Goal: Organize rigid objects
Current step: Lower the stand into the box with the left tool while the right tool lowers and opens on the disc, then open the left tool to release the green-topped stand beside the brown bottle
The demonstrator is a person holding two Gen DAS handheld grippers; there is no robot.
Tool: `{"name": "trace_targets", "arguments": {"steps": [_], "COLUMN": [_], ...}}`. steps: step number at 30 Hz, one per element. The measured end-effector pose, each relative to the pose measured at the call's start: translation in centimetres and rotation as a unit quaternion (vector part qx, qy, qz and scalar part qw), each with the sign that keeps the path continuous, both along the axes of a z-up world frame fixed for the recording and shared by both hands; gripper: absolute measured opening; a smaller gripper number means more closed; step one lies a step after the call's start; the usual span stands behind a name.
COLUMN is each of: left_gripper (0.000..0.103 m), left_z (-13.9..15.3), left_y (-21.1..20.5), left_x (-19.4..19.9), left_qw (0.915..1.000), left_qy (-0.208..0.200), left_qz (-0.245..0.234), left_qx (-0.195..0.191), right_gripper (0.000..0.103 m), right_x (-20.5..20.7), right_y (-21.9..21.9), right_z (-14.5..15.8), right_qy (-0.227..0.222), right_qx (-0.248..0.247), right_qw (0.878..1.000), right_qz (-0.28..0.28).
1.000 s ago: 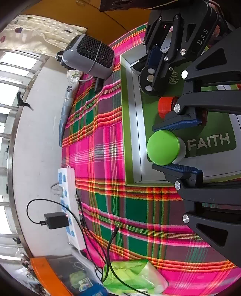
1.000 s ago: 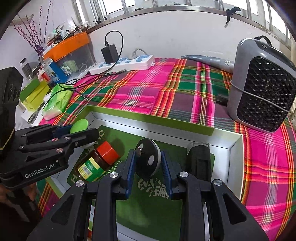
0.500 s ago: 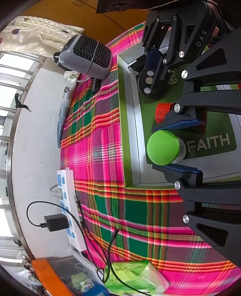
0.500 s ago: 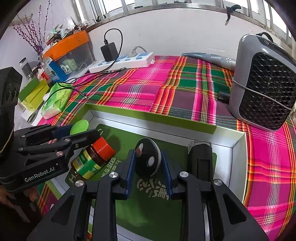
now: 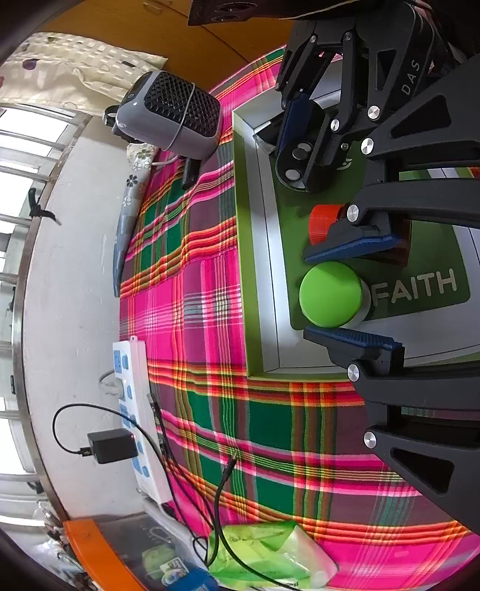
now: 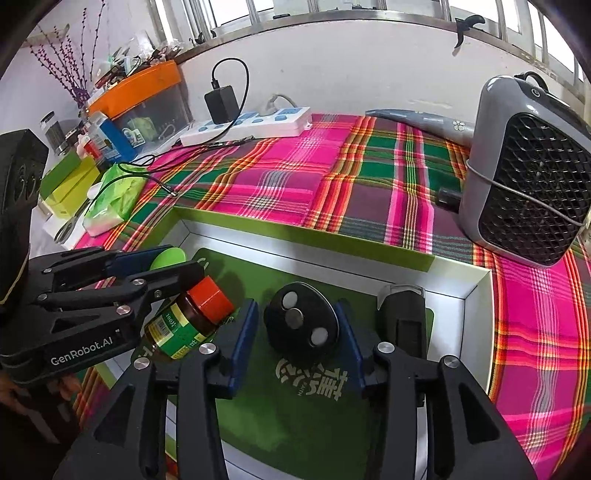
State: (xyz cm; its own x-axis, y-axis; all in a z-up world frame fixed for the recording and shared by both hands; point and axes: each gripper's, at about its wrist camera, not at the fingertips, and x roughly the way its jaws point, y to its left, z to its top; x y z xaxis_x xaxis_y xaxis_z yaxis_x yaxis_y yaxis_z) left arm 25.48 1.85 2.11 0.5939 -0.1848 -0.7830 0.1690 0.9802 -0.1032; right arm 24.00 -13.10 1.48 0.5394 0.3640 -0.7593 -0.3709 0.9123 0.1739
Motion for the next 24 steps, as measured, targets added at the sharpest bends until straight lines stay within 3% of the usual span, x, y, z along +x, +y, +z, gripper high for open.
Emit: {"name": "trace_targets", "arguments": {"steps": [24], "left_gripper": [0.039], "left_z": [2.1], "left_y": [-0.3], "left_x": [-3.4], "left_qw": [0.9996], "left_qy": [-0.023], "left_qz": [0.003], "left_qx": [0.015], "right_gripper": [0.048], "right_x": [-1.9], "right_y": [-0.7], "right_z": [1.5], "right_qy": [-0.024], "right_qx": [0.004], "right_qw": [1.000], "right_qz": [-0.019]}}
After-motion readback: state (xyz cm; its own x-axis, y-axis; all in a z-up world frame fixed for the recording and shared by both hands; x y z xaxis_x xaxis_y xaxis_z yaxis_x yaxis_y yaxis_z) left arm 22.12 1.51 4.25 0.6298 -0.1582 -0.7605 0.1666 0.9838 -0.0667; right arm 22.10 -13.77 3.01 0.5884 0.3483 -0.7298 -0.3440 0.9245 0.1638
